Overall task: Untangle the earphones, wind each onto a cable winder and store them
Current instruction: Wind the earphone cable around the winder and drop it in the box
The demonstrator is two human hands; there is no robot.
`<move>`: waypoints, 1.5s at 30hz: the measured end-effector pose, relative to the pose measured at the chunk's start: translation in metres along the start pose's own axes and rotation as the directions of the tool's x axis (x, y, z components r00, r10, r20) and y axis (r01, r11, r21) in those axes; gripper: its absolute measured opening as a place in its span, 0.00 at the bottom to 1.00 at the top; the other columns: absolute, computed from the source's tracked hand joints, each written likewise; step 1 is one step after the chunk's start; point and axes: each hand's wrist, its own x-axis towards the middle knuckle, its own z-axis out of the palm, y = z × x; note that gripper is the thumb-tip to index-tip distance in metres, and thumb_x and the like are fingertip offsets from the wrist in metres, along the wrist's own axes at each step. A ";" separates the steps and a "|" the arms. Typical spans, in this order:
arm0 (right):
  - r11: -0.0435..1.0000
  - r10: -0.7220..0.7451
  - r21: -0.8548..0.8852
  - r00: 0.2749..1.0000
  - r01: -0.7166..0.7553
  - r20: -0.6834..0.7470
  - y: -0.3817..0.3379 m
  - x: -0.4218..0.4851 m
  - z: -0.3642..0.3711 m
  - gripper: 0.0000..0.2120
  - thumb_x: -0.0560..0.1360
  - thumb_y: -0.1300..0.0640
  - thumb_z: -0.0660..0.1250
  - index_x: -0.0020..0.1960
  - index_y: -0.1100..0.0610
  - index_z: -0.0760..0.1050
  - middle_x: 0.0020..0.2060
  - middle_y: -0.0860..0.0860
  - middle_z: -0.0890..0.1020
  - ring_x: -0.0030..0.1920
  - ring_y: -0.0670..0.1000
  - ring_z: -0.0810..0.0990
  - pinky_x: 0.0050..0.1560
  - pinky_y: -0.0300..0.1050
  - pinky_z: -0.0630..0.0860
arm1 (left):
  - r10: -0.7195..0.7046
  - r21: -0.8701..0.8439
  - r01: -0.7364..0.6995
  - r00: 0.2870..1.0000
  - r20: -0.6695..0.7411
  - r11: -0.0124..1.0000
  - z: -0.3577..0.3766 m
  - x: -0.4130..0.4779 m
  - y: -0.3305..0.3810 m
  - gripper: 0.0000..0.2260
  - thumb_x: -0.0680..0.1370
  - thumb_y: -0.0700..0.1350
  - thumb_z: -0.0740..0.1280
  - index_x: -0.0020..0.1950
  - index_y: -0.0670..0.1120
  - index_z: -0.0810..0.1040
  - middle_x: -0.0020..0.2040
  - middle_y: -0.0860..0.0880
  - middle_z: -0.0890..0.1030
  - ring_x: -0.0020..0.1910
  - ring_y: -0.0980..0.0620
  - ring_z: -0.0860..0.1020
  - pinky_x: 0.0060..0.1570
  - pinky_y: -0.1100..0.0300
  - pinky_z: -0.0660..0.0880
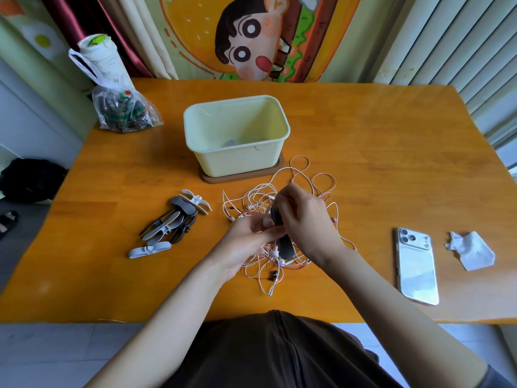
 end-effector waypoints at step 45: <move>0.991 0.052 0.118 0.991 -0.067 0.127 0.000 -0.002 0.000 0.07 0.78 0.53 0.64 0.45 0.56 0.76 0.35 0.46 0.80 0.36 0.45 0.79 0.36 0.39 0.76 | 0.006 -0.415 -0.150 0.944 -0.330 0.897 0.011 -0.002 0.016 0.09 0.78 0.48 0.65 0.49 0.42 0.77 0.43 0.45 0.80 0.45 0.51 0.80 0.48 0.57 0.75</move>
